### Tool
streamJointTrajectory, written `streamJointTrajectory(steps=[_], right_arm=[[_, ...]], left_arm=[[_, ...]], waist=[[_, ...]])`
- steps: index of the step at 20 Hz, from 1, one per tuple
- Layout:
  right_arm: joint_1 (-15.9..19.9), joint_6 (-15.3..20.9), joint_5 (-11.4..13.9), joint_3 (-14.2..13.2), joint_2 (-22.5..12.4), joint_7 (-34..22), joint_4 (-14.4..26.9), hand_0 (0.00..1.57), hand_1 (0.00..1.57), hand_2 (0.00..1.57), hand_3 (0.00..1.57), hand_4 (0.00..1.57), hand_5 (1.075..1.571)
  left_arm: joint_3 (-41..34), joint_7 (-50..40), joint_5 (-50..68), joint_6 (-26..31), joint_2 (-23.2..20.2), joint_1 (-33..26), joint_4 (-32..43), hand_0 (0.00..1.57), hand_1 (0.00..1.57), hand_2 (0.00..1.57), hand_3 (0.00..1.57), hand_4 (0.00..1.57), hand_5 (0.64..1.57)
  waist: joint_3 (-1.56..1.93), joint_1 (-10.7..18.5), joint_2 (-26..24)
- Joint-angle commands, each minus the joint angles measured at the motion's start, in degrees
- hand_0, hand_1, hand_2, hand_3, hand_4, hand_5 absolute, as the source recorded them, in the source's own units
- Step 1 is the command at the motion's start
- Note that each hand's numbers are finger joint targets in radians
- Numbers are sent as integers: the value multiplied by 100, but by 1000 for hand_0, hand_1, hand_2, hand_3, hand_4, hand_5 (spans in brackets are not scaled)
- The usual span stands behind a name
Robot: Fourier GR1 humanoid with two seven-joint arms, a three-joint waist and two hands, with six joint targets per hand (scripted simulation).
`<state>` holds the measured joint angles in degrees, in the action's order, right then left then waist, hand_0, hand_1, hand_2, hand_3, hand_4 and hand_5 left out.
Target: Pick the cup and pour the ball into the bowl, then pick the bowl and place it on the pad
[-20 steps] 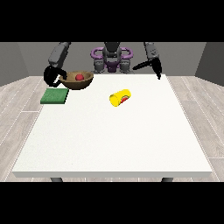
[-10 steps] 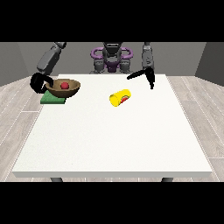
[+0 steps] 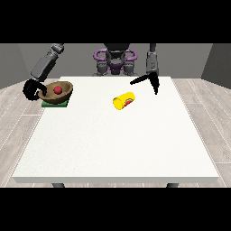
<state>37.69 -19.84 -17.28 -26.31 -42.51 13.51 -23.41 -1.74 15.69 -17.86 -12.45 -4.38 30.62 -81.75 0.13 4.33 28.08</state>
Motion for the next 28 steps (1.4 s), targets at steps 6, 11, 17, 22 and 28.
streamJointTrajectory(steps=[6,11,17,22,28], right_arm=[[275,-172,-6,-96,-239,97,461,1571,1571,1571,212,1007,1571],[283,-178,-51,-75,-291,-456,607,1571,1571,1571,0,707,1569],[116,-42,146,112,-76,-209,595,1571,1571,1571,1023,731,1569],[45,-135,466,327,-420,72,544,1571,1571,1571,1207,675,1558],[48,364,558,249,-1019,-219,762,359,359,512,616,0,1506]], left_arm=[[109,-568,-128,-21,-27,-188,-794,0,0,0,0,0,1563],[162,-830,18,194,28,-358,-726,0,0,0,0,0,1566],[80,-730,170,362,-113,-412,-946,0,0,0,0,0,1567],[312,-594,21,258,9,-704,-1383,0,0,0,0,0,1565],[184,-934,173,410,-139,-785,-1856,0,0,0,0,0,1565]], waist=[[-1,-146,4],[-8,-107,-483],[-6,34,-338],[-3,24,56],[-2,39,-34]])
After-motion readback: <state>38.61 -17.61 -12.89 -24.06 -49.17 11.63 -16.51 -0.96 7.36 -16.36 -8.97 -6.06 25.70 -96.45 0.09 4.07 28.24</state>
